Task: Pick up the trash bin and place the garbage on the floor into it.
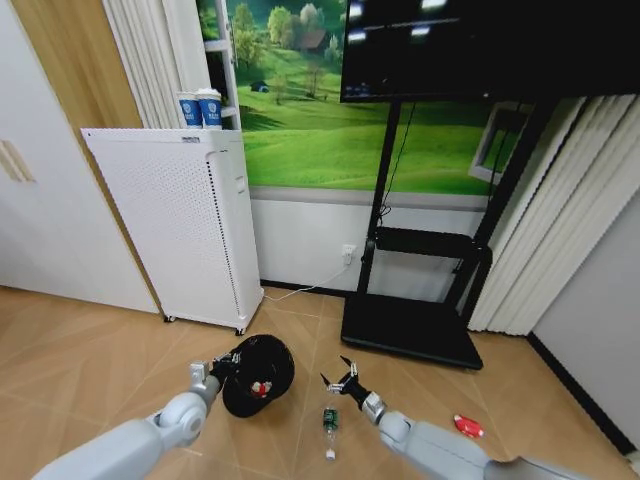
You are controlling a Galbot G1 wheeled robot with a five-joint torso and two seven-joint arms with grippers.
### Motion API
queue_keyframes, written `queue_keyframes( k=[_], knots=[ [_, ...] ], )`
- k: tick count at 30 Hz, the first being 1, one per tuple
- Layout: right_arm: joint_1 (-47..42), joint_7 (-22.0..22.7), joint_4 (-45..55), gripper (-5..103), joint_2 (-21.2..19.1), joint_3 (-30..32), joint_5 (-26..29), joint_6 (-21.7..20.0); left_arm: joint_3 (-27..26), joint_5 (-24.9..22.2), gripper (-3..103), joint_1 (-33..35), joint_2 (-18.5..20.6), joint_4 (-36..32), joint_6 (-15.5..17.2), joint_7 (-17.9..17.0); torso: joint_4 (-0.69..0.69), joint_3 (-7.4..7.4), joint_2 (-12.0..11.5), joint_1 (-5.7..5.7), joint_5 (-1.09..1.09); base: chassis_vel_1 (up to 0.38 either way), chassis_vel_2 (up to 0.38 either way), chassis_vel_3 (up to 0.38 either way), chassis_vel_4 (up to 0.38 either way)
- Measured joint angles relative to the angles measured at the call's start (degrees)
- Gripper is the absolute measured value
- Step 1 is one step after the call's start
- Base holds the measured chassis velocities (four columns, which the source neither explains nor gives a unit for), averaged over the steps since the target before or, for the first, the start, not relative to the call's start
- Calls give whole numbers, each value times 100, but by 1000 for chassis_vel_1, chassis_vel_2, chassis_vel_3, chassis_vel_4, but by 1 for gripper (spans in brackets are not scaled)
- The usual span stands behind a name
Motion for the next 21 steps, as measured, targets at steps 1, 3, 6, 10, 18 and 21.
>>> queue_keyframes(
  k=[1,3,6,10,18,21],
  knots=[
    [51,138,0,100,-28,-244,-27,-73,-206,92,7,287,158,-215,-17,-32,2,0,0,0,-1,0,0,0,0],
    [20,350,74,100,-44,-399,-51,-165,-621,176,7,804,374,-452,-36,-37,6,0,0,0,0,0,0,0,0],
    [-133,462,-24,100,45,-431,-106,-200,-1387,308,7,1623,654,-722,-53,-13,7,0,0,0,0,0,0,0,0],
    [-248,476,-413,100,308,-217,-61,-199,-2516,536,7,2762,715,-1094,-76,-51,5,0,0,0,1,0,0,0,0],
    [-489,552,-521,100,231,-93,-242,-201,-3627,911,7,4335,427,-1474,-77,-86,4,0,0,-1,0,0,0,0,0],
    [-606,630,-551,100,140,-82,-317,-226,-4046,1120,7,4815,193,-1492,-113,-22,4,0,0,0,0,0,0,0,0]
  ],
)
